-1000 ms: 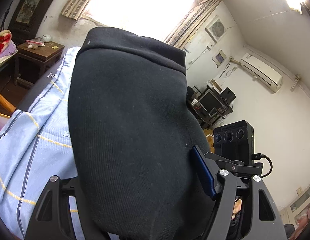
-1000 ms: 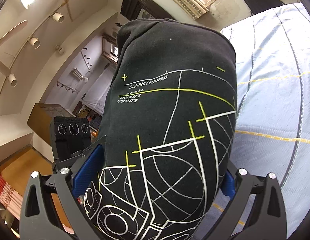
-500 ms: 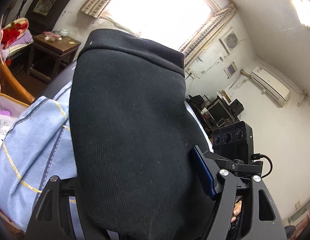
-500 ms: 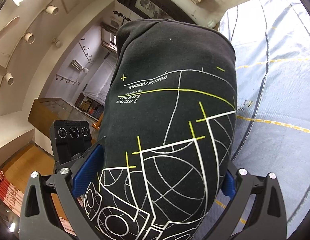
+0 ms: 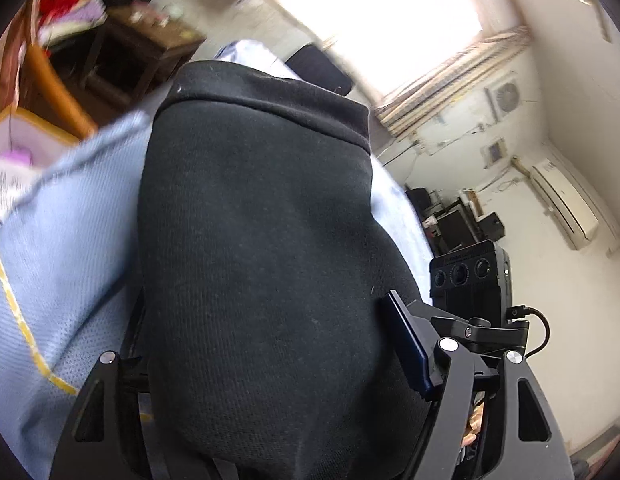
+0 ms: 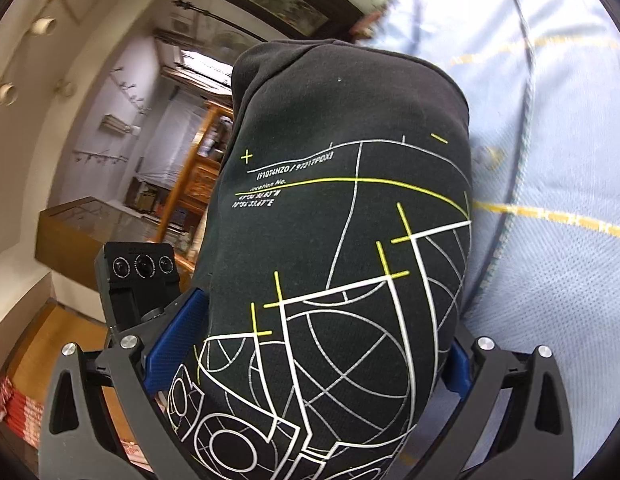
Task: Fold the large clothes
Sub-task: 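Grasp the folded bundle between both grippers and lift it off the bedspread, then carry the bundle to the bedspread edge by the wooden armchair and lower it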
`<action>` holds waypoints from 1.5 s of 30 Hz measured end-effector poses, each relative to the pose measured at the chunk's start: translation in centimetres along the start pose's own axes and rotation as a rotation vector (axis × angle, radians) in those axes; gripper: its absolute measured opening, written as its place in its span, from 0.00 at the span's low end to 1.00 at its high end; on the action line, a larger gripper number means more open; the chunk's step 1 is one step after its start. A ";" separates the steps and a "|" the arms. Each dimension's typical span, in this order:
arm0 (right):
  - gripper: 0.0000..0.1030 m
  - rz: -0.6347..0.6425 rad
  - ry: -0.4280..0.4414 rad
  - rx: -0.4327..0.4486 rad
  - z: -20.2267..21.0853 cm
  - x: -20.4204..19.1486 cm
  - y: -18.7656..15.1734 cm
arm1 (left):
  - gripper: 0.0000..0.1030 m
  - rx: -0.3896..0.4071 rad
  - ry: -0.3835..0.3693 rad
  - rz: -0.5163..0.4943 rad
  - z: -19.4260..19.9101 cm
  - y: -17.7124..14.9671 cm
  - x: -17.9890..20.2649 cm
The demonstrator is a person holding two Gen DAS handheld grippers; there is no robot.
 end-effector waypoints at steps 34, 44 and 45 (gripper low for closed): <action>0.95 0.310 -0.249 0.137 2.5 -1.8 -6.2 | 0.83 0.099 0.771 -0.338 2.9 -4.1 6.2; 0.96 0.345 -0.269 0.223 5.3 -2.9 -7.1 | 0.87 0.173 0.847 -0.417 4.6 -5.5 9.1; 0.96 0.356 -0.281 0.241 5.6 -3.1 -7.2 | 0.88 0.189 0.850 -0.430 5.0 -5.7 9.8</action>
Point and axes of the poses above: each gripper's, at about its wrist camera, not at the fingertips, and z roughly against the way its jaws point, x to its right, y to its top, the point moved 4 cm from there along -z, roughly the way its jaws point, and after that the axes turned 8 degrees about -z, right-handed, at the moved point
